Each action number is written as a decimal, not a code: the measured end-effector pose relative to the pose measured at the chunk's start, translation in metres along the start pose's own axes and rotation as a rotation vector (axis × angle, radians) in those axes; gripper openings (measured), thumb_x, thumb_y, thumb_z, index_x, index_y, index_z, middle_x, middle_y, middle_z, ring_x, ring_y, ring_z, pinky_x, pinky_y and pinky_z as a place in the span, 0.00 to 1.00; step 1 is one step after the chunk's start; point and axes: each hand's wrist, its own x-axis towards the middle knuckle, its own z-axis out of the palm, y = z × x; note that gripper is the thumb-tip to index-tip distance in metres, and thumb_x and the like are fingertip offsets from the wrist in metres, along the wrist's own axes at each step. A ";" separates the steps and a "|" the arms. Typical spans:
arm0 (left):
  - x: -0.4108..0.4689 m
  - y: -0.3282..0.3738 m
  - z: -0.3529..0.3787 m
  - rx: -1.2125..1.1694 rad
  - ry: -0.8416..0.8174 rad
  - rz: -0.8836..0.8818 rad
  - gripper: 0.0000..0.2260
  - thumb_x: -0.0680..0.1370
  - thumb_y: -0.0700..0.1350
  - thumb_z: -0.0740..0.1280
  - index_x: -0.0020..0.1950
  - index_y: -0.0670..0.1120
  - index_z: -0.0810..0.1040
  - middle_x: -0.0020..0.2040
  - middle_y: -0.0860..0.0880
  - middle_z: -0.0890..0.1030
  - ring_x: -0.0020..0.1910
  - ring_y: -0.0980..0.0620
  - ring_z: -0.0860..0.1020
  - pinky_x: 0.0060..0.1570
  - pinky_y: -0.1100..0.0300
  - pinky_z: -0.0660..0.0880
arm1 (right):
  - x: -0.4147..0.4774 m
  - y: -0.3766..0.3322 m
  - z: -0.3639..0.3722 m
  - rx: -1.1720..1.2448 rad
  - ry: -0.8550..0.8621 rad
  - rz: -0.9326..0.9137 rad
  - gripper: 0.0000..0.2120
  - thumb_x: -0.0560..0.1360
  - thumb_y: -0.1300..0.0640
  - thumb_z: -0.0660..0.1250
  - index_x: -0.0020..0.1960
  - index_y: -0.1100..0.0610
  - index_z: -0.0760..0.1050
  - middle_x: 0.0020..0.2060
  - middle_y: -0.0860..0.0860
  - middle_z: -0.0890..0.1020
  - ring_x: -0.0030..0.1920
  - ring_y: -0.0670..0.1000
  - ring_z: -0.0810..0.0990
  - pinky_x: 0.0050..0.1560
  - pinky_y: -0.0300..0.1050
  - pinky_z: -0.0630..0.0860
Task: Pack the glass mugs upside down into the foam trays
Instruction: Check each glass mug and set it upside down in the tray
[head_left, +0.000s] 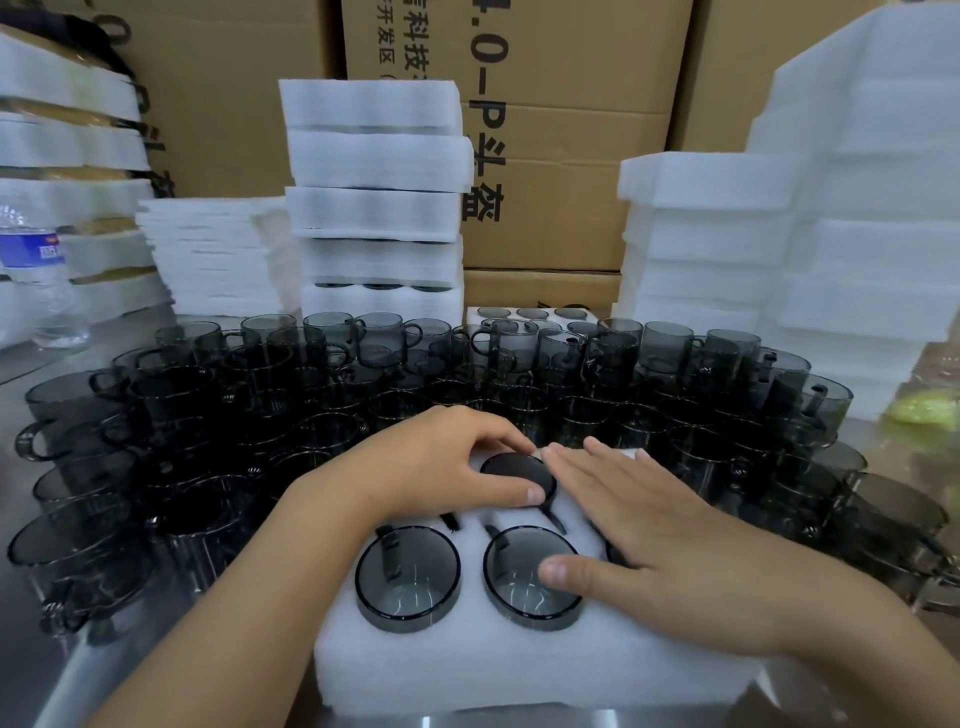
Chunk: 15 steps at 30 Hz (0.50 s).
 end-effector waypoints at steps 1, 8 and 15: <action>0.000 -0.001 0.000 -0.004 0.000 0.003 0.17 0.69 0.62 0.71 0.57 0.63 0.78 0.50 0.65 0.81 0.49 0.68 0.77 0.56 0.60 0.75 | 0.000 0.000 0.001 -0.003 0.004 0.003 0.37 0.60 0.18 0.33 0.61 0.32 0.23 0.67 0.27 0.30 0.64 0.29 0.24 0.71 0.42 0.30; 0.001 -0.003 0.002 -0.012 -0.006 0.008 0.17 0.68 0.64 0.70 0.55 0.64 0.77 0.49 0.67 0.80 0.48 0.64 0.80 0.54 0.60 0.77 | 0.000 -0.004 0.001 -0.004 0.019 0.031 0.40 0.63 0.21 0.34 0.69 0.35 0.27 0.69 0.28 0.34 0.69 0.34 0.26 0.71 0.46 0.28; -0.014 0.004 0.004 0.097 0.124 0.042 0.20 0.72 0.59 0.70 0.63 0.59 0.76 0.62 0.63 0.73 0.62 0.65 0.70 0.64 0.64 0.67 | -0.001 -0.007 0.000 0.054 0.031 0.061 0.41 0.62 0.23 0.33 0.73 0.35 0.33 0.70 0.30 0.34 0.69 0.35 0.27 0.72 0.46 0.29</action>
